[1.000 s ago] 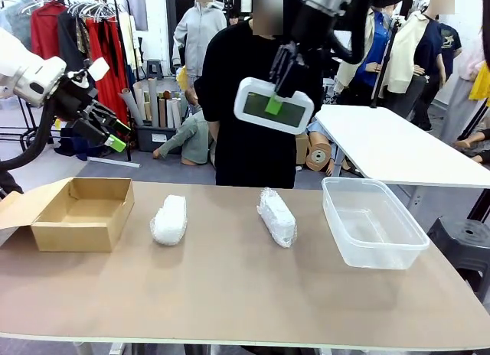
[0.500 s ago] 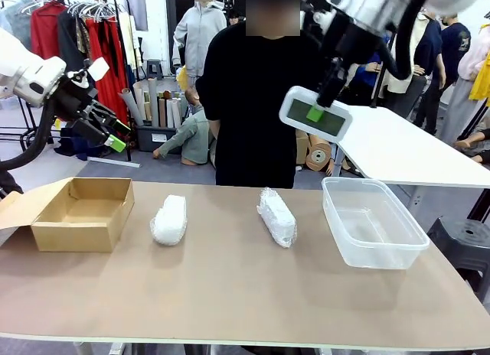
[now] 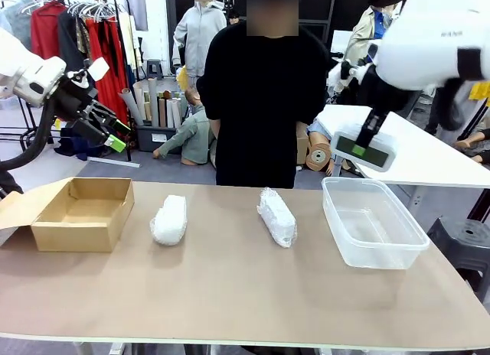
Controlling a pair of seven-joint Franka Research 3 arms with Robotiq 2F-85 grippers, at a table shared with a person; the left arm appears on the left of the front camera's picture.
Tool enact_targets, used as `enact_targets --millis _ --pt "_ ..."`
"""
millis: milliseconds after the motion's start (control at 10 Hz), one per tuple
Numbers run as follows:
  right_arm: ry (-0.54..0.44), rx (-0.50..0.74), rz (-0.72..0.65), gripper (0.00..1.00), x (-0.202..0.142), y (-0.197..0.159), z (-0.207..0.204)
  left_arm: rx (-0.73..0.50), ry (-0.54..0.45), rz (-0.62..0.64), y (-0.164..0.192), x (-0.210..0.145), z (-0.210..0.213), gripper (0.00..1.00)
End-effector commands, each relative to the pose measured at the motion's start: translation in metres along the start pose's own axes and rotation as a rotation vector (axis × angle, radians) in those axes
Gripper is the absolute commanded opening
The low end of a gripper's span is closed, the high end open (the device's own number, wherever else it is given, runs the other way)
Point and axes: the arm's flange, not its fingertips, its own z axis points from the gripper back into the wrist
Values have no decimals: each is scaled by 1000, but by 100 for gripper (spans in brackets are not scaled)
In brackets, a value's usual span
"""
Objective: Separate and place wrapped and unwrapped clocks.
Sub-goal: If the picked Digital clock is wrapped, place it in the Package Box ; if not, place it in the Organizing box.
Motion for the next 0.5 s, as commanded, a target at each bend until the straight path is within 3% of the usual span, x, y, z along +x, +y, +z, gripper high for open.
enact_targets --millis 0,100,200,300,400 --pt "41 -84 -114 0 -7 4 -4 3 -5 4 0 2 1 100" --pt "54 -79 -131 0 -11 1 -6 3 -5 4 0 2 1 100" --pt "4 74 -138 0 -6 -1 -1 3 -5 4 0 2 1 100" --pt "47 -47 -90 0 -12 -2 -8 3 -5 4 0 2 1 100" --pt "47 -47 -90 0 -12 -2 -8 3 -5 4 0 2 1 100"
